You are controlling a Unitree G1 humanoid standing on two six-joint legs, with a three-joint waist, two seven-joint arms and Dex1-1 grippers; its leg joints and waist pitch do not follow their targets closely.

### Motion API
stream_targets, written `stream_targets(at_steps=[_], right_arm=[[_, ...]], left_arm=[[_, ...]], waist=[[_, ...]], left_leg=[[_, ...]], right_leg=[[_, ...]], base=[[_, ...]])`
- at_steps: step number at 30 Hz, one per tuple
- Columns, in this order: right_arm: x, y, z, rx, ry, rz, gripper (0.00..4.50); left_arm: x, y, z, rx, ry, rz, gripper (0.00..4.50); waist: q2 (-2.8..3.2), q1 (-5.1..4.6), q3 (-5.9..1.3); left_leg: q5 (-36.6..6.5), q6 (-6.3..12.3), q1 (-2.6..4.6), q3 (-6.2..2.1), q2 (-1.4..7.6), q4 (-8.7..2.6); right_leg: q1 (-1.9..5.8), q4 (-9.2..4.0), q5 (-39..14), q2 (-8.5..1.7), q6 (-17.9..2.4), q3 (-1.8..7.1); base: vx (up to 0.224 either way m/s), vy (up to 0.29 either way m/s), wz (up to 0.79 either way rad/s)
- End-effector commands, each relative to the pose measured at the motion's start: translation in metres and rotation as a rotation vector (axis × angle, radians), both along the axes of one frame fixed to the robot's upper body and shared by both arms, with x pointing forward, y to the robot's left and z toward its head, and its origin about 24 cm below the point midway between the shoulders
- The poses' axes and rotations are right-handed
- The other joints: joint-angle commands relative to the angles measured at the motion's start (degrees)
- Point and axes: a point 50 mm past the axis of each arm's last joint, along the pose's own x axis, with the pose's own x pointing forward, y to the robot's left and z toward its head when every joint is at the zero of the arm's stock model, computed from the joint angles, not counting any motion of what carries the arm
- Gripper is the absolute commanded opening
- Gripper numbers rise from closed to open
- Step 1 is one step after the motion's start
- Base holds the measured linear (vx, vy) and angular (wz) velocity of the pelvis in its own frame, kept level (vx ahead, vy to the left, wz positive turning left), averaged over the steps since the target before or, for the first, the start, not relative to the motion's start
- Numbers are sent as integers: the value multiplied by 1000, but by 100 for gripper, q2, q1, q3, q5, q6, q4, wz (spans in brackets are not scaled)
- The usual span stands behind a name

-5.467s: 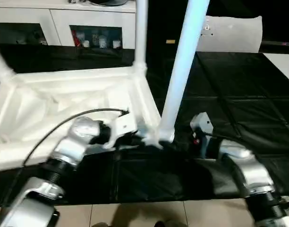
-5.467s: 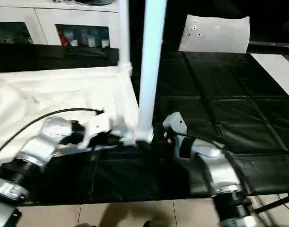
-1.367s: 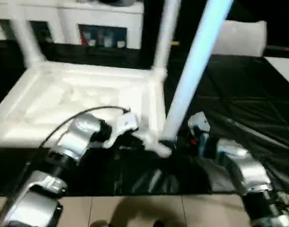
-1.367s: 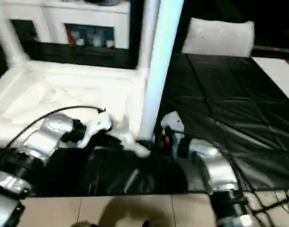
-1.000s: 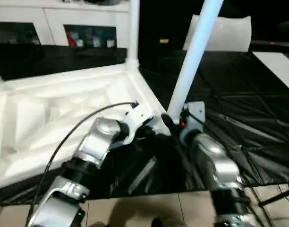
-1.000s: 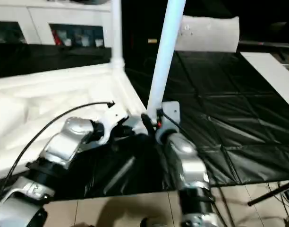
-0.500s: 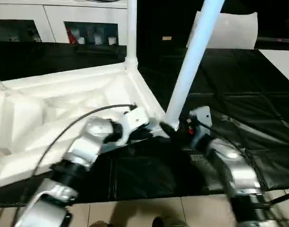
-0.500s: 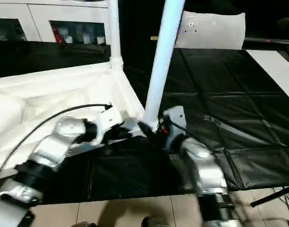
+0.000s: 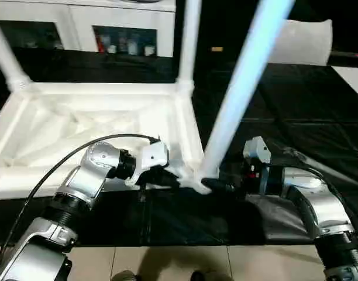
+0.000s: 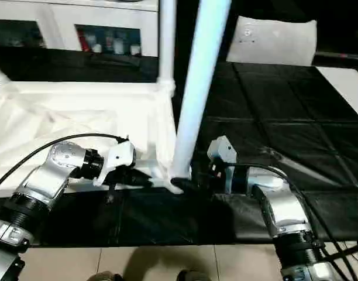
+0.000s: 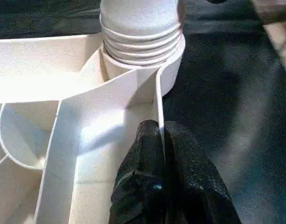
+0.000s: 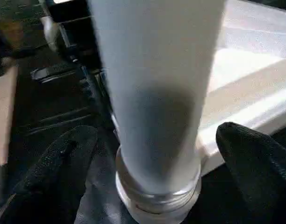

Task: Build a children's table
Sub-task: Rotate leg to tighten

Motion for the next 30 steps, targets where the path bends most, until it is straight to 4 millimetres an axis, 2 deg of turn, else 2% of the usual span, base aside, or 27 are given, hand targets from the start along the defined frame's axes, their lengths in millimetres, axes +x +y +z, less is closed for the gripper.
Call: stream_targets(at_steps=[1, 8, 13, 17, 18, 21, 24, 30], right_arm=[[2, -2, 8, 20, -4, 45, 446], [1, -1, 11, 32, 37, 141, 378], [-3, 4, 10, 35, 74, 213, 339], [-5, 6, 8, 36, 90, 238, 309], [-6, 7, 7, 35, 95, 245, 283], [-7, 7, 7, 36, 107, 258, 277], [-8, 8, 6, 36, 119, 272, 240], [-12, 10, 4, 44, 143, 291, 209]], left_arm=[[-6, -9, -2, 15, 28, -124, 0], [-10, -8, -3, 57, 45, -233, 0], [-10, -7, -3, 66, 49, -266, 0], [-10, -7, -3, 76, 49, -280, 0], [-10, -6, -3, 76, 51, -283, 0], [-9, -6, -2, 75, 53, -289, 0], [-9, -6, -2, 75, 54, -294, 0], [-7, -5, -2, 70, 56, -280, 0]], waist=[[-41, -22, -375], [-47, 44, -384], [-63, 101, -379], [-62, 109, -379], [-70, 107, -381], [-73, 111, -378], [-63, 117, -379], [-47, 123, -381]], left_leg=[[-525, 613, 37, -54, 333, -360], [-430, 645, 44, -47, 351, -352], [-525, 536, 37, -42, 347, -350], [-555, 487, 40, -45, 350, -352], [-551, 484, 44, -43, 350, -350], [-531, 485, 31, -43, 346, -350], [-540, 468, 33, -47, 350, -352], [-516, 462, 35, -47, 351, -353]], right_leg=[[303, -339, -974, -491, -1447, 292], [304, -311, -839, -497, -1490, 281], [306, -322, -1092, -499, -1406, 281], [293, -326, -1172, -498, -1357, 281], [290, -326, -1153, -500, -1356, 283], [297, -323, -1121, -499, -1362, 282], [299, -325, -1154, -504, -1351, 279], [301, -320, -1069, -501, -1377, 276]], base=[[0, 0, 0], [0, 0, 0], [0, 0, 0], [0, 0, 0], [0, 0, 0], [0, 0, 0], [0, 0, 0], [0, 0, 0]])
